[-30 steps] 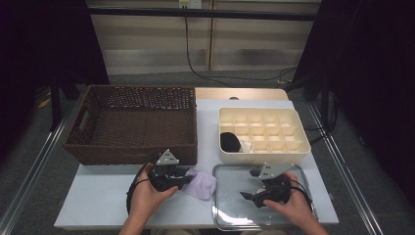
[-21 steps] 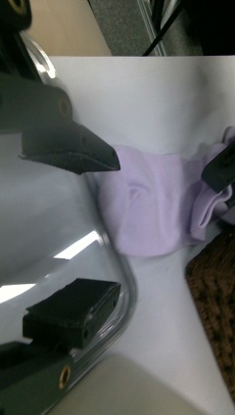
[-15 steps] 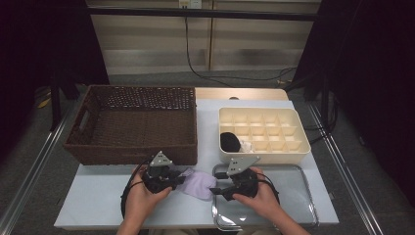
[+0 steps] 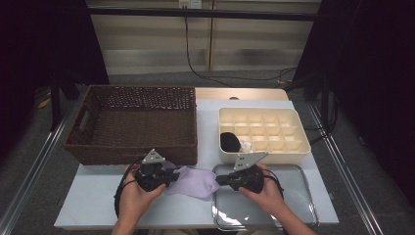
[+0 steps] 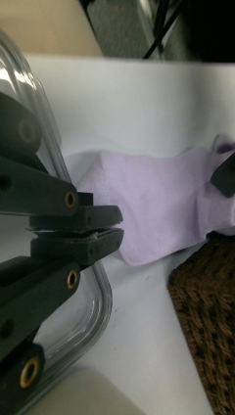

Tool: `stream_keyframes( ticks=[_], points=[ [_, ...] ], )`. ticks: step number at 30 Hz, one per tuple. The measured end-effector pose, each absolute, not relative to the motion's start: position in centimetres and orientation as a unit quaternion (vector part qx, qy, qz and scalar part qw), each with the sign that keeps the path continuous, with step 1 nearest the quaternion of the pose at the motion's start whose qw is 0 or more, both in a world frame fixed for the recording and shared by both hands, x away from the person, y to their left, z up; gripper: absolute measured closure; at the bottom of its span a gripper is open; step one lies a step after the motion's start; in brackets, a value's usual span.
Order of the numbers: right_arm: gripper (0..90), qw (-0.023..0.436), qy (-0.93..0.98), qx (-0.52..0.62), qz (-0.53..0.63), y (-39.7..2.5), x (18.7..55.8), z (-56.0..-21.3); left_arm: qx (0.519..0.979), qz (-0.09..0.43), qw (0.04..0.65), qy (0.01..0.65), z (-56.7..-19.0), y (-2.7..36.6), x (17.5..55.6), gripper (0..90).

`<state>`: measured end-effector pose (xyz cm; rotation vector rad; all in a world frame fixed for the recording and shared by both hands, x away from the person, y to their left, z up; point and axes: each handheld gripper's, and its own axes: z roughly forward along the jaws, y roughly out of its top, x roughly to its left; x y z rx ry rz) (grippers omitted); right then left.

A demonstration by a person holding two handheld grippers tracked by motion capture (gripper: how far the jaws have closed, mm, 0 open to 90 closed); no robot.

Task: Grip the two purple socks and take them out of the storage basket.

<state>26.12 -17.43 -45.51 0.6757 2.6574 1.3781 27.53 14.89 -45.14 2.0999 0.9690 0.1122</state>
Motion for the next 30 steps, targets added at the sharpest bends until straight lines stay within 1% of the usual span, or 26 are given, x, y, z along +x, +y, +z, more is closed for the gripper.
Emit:
stream_keyframes(
  ticks=[2, 5, 9, 12, 14, 17, 18, 19, 20, 22, 26, 27, 28, 29, 30],
  points=[
    [87.4, 0.032, 0.865, 0.221, 0.450, -17.9, 26.1, -45.4, 0.825, 0.036, 0.408, 0.390, -45.1, 15.0, 27.5, 77.1],
    [86.9, 0.005, 0.859, 0.227, 0.458, -19.7, 26.0, -46.2, 0.829, 0.017, 0.396, 0.396, -45.5, 14.6, 27.4, 78.6],
    [85.2, 0.003, 0.864, 0.235, 0.445, -20.3, 25.8, -47.4, 0.833, 0.012, 0.385, 0.396, -45.8, 14.4, 27.3, 77.6],
    [82.8, 0.019, 0.870, 0.237, 0.433, -20.5, 25.9, -48.0, 0.832, 0.012, 0.383, 0.401, -46.0, 14.7, 27.3, 77.1],
    [82.3, 0.013, 0.866, 0.243, 0.436, -20.5, 26.0, -47.9, 0.830, 0.019, 0.386, 0.402, -46.0, 14.7, 27.3, 75.5],
    [78.1, 0.027, 0.866, 0.242, 0.437, -20.5, 26.0, -47.7, 0.827, 0.028, 0.392, 0.401, -45.9, 15.0, 27.4, 67.5],
    [78.1, 0.027, 0.866, 0.242, 0.437, -20.5, 26.0, -47.7, 0.824, 0.028, 0.397, 0.404, -45.9, 15.2, 27.5, 67.5],
    [77.7, 0.027, 0.864, 0.243, 0.440, -20.5, 26.0, -47.6, 0.818, 0.031, 0.405, 0.406, -45.9, 15.3, 27.5, 64.2],
    [75.7, 0.036, 0.865, 0.246, 0.437, -20.6, 26.0, -47.4, 0.817, 0.040, 0.406, 0.408, -45.8, 15.6, 27.6, 63.5],
    [74.8, 0.045, 0.864, 0.249, 0.435, -20.7, 26.0, -47.2, 0.814, 0.042, 0.410, 0.409, -45.7, 15.7, 27.7, 62.9],
    [72.9, 0.047, 0.857, 0.255, 0.445, -20.9, 26.1, -46.7, 0.817, 0.035, 0.417, 0.397, -45.9, 15.3, 27.9, 62.2],
    [69.6, 0.052, 0.849, 0.265, 0.455, -20.9, 26.2, -46.3, 0.821, 0.037, 0.410, 0.396, -46.1, 14.9, 27.9, 61.9],
    [69.6, 0.052, 0.849, 0.265, 0.455, -20.9, 26.2, -46.3, 0.825, 0.038, 0.405, 0.393, -46.3, 14.7, 28.1, 61.9],
    [67.7, 0.054, 0.840, 0.276, 0.464, -20.5, 26.4, -46.2, 0.832, 0.041, 0.395, 0.389, -46.8, 14.2, 28.4, 60.3],
    [67.5, 0.050, 0.838, 0.277, 0.467, -20.1, 26.5, -46.3, 0.833, 0.037, 0.389, 0.391, -46.9, 14.1, 28.5, 62.5]
  ],
)
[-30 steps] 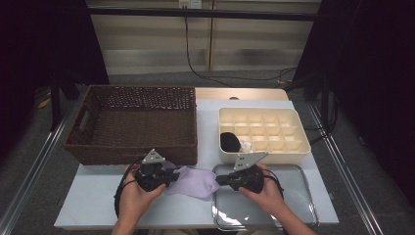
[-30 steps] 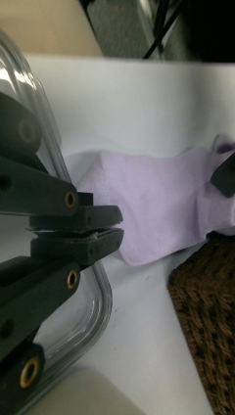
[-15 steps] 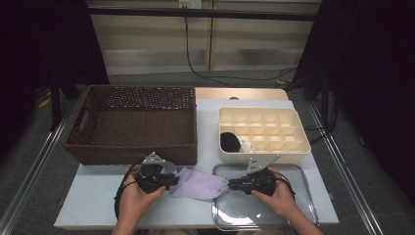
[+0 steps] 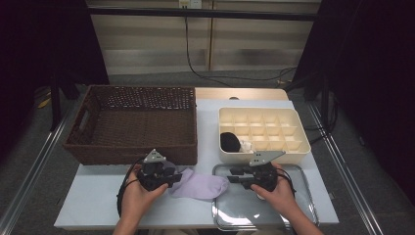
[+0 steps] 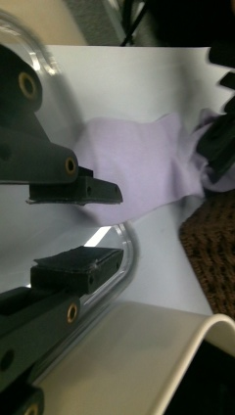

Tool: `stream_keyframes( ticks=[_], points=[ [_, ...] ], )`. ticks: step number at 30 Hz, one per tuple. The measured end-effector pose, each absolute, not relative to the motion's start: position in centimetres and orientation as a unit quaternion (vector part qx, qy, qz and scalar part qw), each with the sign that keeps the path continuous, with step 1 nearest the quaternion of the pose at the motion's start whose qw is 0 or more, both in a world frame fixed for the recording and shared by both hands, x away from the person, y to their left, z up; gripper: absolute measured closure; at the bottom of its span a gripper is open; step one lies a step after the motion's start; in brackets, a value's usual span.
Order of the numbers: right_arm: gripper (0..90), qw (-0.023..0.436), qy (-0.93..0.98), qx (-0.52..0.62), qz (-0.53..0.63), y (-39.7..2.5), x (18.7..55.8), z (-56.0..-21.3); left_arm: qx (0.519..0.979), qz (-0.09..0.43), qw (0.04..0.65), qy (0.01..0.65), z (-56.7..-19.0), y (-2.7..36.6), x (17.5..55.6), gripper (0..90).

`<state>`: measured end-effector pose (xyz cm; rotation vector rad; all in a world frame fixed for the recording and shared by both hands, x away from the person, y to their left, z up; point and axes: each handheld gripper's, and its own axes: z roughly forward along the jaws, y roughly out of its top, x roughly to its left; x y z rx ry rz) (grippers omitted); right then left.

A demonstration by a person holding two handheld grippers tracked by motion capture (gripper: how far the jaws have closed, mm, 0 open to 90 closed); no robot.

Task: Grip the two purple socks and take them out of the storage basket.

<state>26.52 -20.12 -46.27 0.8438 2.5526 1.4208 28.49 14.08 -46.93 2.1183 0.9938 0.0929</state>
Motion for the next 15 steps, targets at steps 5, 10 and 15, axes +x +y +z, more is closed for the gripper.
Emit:
stream_keyframes(
  ticks=[5, 10, 15],
  points=[
    [65.8, 0.044, 0.845, 0.280, 0.454, -18.5, 26.8, -46.8, 0.842, 0.037, 0.372, 0.390, -46.8, 13.8, 28.3, 78.5],
    [72.5, 0.042, 0.861, 0.270, 0.430, -18.1, 26.6, -47.6, 0.848, 0.009, 0.360, 0.390, -46.5, 13.8, 27.7, 86.6],
    [83.4, 0.026, 0.865, 0.269, 0.423, -18.9, 26.1, -47.9, 0.851, -0.011, 0.354, 0.387, -46.4, 13.6, 26.7, 87.2]
  ],
)
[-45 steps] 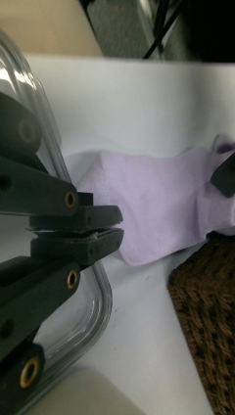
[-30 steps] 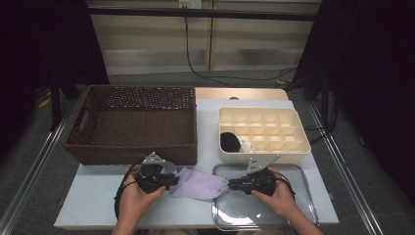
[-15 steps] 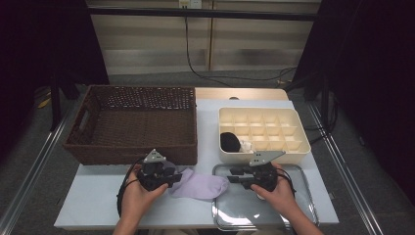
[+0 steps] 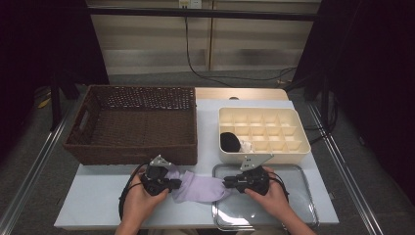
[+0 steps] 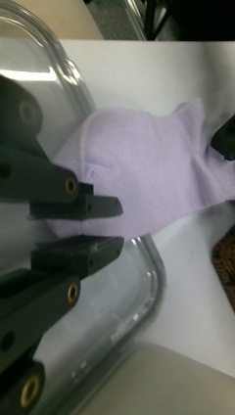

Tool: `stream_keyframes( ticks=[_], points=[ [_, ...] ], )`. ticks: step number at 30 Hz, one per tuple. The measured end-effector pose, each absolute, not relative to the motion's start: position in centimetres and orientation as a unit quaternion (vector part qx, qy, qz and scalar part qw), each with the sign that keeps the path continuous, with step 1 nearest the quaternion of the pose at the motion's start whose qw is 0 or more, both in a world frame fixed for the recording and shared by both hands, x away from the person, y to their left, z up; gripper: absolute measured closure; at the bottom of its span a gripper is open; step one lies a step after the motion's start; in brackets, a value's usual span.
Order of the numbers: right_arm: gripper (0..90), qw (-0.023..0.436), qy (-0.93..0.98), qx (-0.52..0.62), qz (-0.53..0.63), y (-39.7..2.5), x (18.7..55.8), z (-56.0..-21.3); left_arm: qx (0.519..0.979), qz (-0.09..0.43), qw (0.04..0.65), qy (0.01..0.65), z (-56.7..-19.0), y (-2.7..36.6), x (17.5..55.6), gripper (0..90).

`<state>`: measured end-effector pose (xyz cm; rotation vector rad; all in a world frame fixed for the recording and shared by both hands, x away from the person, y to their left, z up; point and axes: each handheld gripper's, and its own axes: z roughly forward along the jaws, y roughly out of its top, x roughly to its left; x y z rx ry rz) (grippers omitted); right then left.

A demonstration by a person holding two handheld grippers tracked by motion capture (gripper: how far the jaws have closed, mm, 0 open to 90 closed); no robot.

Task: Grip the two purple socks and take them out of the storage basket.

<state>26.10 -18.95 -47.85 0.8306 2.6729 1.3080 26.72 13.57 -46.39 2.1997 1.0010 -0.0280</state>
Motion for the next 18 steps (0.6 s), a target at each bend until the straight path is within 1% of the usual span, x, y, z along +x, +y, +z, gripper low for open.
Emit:
stream_keyframes(
  ticks=[1, 2, 3, 6, 7, 8, 9, 11, 12, 15, 16, 18],
  points=[
    [85.0, 0.025, 0.867, 0.266, 0.421, -19.1, 26.0, -47.9, 0.851, -0.011, 0.354, 0.387, -46.4, 13.6, 26.7, 87.2],
    [85.0, 0.025, 0.867, 0.266, 0.421, -19.1, 26.0, -47.9, 0.853, -0.010, 0.353, 0.384, -46.3, 13.6, 26.5, 87.2],
    [85.7, 0.016, 0.867, 0.266, 0.420, -19.4, 25.9, -48.1, 0.853, -0.009, 0.351, 0.385, -46.3, 13.6, 26.3, 87.1],
    [85.9, 0.014, 0.865, 0.266, 0.424, -19.7, 25.8, -48.3, 0.855, -0.009, 0.351, 0.382, -46.3, 13.7, 26.3, 86.0],
    [86.1, 0.016, 0.865, 0.268, 0.425, -19.9, 25.8, -48.3, 0.853, -0.007, 0.354, 0.385, -46.3, 13.7, 26.3, 83.4],
    [86.4, 0.016, 0.865, 0.268, 0.424, -19.9, 25.8, -48.3, 0.854, 0.003, 0.355, 0.381, -46.2, 14.0, 26.5, 76.5],
    [86.4, 0.016, 0.865, 0.267, 0.424, -20.0, 25.8, -48.3, 0.847, 0.015, 0.369, 0.381, -46.0, 14.2, 26.5, 69.8],
    [86.4, 0.018, 0.866, 0.269, 0.422, -20.0, 25.9, -48.3, 0.845, 0.023, 0.372, 0.383, -45.9, 14.5, 26.6, 63.8],
    [86.4, 0.017, 0.866, 0.269, 0.421, -20.0, 25.9, -48.3, 0.837, 0.043, 0.381, 0.389, -45.3, 15.1, 26.8, 60.3],
    [85.9, 0.018, 0.866, 0.270, 0.421, -19.9, 25.9, -48.3, 0.830, 0.056, 0.391, 0.394, -44.7, 16.0, 27.0, 53.8],
    [84.5, 0.020, 0.865, 0.272, 0.421, -19.9, 25.8, -48.3, 0.818, 0.072, 0.401, 0.407, -44.3, 16.7, 27.0, 51.2],
    [83.9, 0.021, 0.866, 0.270, 0.420, -19.8, 25.8, -48.3, 0.813, 0.078, 0.400, 0.417, -44.1, 17.6, 27.2, 50.3]
  ],
)
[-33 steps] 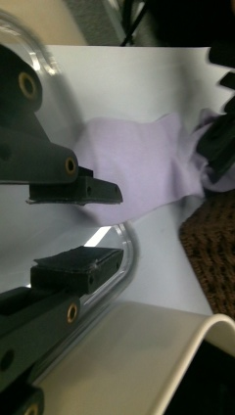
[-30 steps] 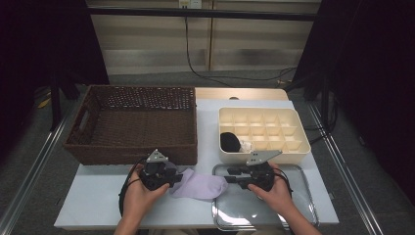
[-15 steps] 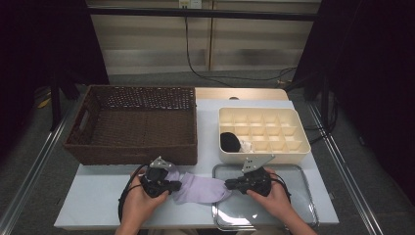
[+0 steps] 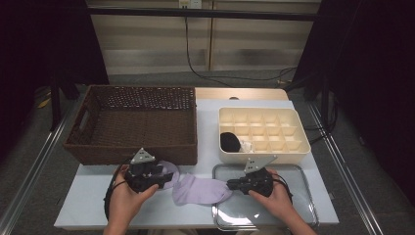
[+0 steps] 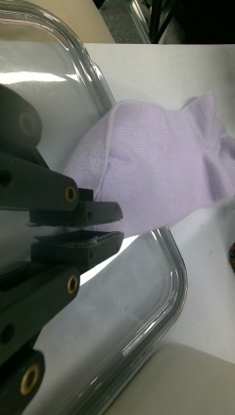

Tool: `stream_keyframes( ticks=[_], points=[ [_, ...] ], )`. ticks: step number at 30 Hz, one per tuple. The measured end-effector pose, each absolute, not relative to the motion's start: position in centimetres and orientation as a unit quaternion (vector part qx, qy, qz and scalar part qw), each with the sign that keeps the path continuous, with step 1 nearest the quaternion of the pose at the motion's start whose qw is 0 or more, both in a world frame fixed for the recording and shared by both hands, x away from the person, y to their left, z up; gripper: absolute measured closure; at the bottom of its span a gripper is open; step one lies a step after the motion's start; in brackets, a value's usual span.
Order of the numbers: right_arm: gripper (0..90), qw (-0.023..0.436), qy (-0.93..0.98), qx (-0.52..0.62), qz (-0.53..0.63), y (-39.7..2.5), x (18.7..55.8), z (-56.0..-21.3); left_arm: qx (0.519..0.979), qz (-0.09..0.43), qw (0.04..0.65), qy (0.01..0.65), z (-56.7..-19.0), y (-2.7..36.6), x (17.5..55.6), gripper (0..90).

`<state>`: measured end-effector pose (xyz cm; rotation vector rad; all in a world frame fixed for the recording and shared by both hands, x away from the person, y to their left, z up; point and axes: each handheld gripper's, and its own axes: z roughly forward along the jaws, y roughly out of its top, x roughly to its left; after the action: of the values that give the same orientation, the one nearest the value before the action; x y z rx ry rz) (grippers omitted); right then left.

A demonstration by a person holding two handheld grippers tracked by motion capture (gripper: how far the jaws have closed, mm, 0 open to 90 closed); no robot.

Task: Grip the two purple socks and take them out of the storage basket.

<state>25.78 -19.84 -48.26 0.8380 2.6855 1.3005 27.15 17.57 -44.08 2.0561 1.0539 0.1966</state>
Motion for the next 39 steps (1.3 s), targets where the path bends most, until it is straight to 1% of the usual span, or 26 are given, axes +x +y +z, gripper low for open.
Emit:
stream_keyframes(
  ticks=[5, 11, 13, 15, 18, 21, 22, 23, 24, 25, 26, 27, 29, 31, 33, 34, 35, 36, 37, 38, 39],
  points=[
    [81.8, 0.023, 0.867, 0.269, 0.419, -19.8, 25.8, -48.3, 0.802, 0.089, 0.392, 0.442, -44.3, 18.7, 27.5, 52.3],
    [80.0, 0.023, 0.867, 0.269, 0.419, -19.8, 25.8, -48.3, 0.817, 0.098, 0.374, 0.428, -44.9, 18.2, 27.7, 52.6],
    [78.7, 0.025, 0.867, 0.268, 0.420, -19.7, 25.7, -48.3, 0.821, 0.089, 0.367, 0.429, -45.8, 17.8, 28.0, 52.6],
    [77.8, 0.026, 0.867, 0.267, 0.420, -19.7, 25.7, -48.3, 0.826, 0.087, 0.358, 0.427, -46.2, 17.7, 28.0, 54.7],
    [77.0, 0.026, 0.867, 0.267, 0.421, -19.7, 25.8, -48.3, 0.834, 0.086, 0.353, 0.416, -46.9, 17.3, 28.1, 54.2],
    [76.5, 0.025, 0.867, 0.266, 0.420, -19.7, 25.7, -48.3, 0.837, 0.094, 0.347, 0.412, -46.9, 17.2, 28.1, 57.7],
    [75.9, 0.027, 0.868, 0.265, 0.420, -19.7, 25.7, -48.3, 0.847, 0.116, 0.334, 0.396, -46.9, 16.9, 27.9, 61.0],
    [75.9, 0.027, 0.868, 0.265, 0.420, -19.7, 25.7, -48.3, 0.847, 0.116, 0.334, 0.396, -46.9, 16.9, 27.9, 64.1],
    [75.4, 0.028, 0.868, 0.265, 0.419, -19.7, 25.7, -48.3, 0.848, 0.123, 0.329, 0.397, -46.9, 16.8, 27.8, 64.1],
    [75.0, 0.028, 0.868, 0.265, 0.419, -19.7, 25.8, -48.3, 0.844, 0.116, 0.326, 0.409, -47.0, 16.6, 27.8, 75.2],
    [74.8, 0.029, 0.868, 0.265, 0.419, -19.7, 25.8, -48.3, 0.844, 0.116, 0.326, 0.409, -47.0, 16.6, 27.8, 80.2],
    [73.4, 0.027, 0.867, 0.268, 0.419, -19.7, 25.7, -48.3, 0.839, 0.097, 0.328, 0.423, -47.0, 16.6, 28.0, 84.0],
    [72.6, 0.029, 0.867, 0.270, 0.417, -19.6, 25.7, -48.3, 0.836, 0.093, 0.329, 0.430, -46.9, 16.6, 28.0, 85.2],
    [72.3, 0.029, 0.867, 0.270, 0.418, -19.6, 25.7, -48.3, 0.833, 0.073, 0.326, 0.441, -46.7, 16.9, 28.3, 86.1],
    [72.3, 0.029, 0.867, 0.270, 0.418, -19.6, 25.7, -48.3, 0.819, 0.046, 0.347, 0.455, -46.2, 17.3, 28.2, 86.2],
    [72.3, 0.029, 0.867, 0.270, 0.418, -19.6, 25.7, -48.3, 0.819, 0.046, 0.347, 0.455, -46.2, 17.3, 28.2, 86.2],
    [71.8, 0.029, 0.867, 0.270, 0.418, -19.6, 25.8, -48.3, 0.808, 0.038, 0.369, 0.458, -45.5, 17.6, 28.2, 86.3],
    [71.8, 0.029, 0.867, 0.270, 0.418, -19.6, 25.8, -48.3, 0.808, 0.038, 0.369, 0.458, -45.5, 17.6, 28.2, 86.3],
    [71.3, 0.032, 0.868, 0.267, 0.416, -19.6, 25.8, -48.3, 0.798, 0.019, 0.391, 0.459, -45.0, 17.9, 28.1, 86.3],
    [71.3, 0.032, 0.868, 0.267, 0.416, -19.6, 25.8, -48.3, 0.798, 0.019, 0.391, 0.459, -45.0, 17.9, 28.1, 86.3],
    [70.9, 0.030, 0.868, 0.267, 0.418, -19.6, 25.7, -48.3, 0.785, 0.006, 0.411, 0.464, -44.4, 17.9, 28.0, 86.3]
  ],
)
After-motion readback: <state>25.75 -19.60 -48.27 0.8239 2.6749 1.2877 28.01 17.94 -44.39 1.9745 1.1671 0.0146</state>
